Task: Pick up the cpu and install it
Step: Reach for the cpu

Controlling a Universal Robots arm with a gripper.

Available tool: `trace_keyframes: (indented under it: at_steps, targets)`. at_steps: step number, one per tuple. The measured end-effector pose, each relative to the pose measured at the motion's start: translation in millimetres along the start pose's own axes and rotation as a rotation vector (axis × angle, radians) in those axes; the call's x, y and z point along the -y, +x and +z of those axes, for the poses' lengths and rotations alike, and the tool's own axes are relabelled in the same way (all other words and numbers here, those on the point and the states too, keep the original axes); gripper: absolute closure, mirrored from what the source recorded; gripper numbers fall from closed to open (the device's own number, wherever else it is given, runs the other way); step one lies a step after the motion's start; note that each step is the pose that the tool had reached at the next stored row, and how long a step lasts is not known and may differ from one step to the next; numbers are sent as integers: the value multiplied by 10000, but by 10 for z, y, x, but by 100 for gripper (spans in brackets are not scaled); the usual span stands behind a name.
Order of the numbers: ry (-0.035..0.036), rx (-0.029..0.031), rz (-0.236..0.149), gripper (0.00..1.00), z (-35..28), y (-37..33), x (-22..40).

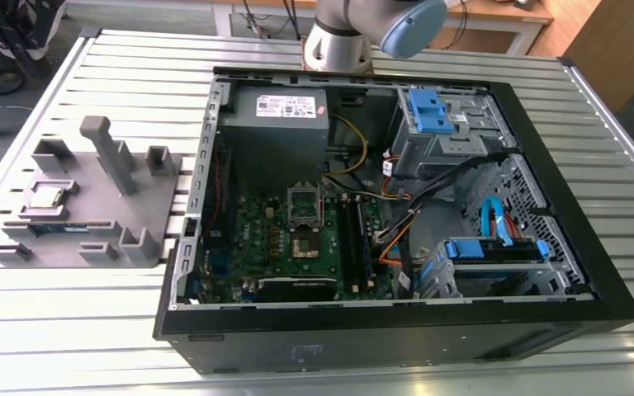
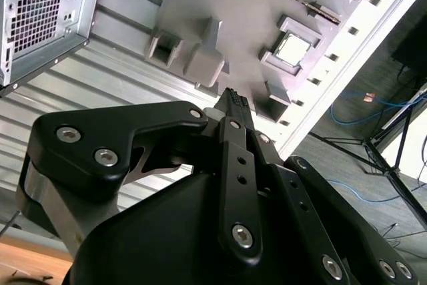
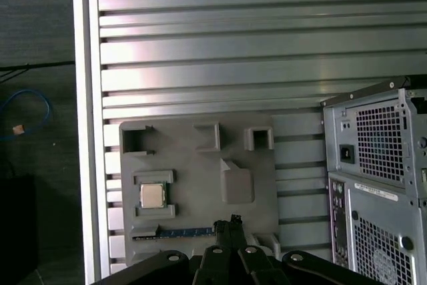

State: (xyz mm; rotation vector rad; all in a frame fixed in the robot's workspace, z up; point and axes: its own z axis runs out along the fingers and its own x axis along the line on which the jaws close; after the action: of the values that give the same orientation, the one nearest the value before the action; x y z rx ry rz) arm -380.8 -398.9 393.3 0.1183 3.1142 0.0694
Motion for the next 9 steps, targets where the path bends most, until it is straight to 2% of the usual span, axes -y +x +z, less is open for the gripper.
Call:
trace_keyframes:
  at_steps: [9]
  targets:
    - [-1,1,-1,89,-3,123,9]
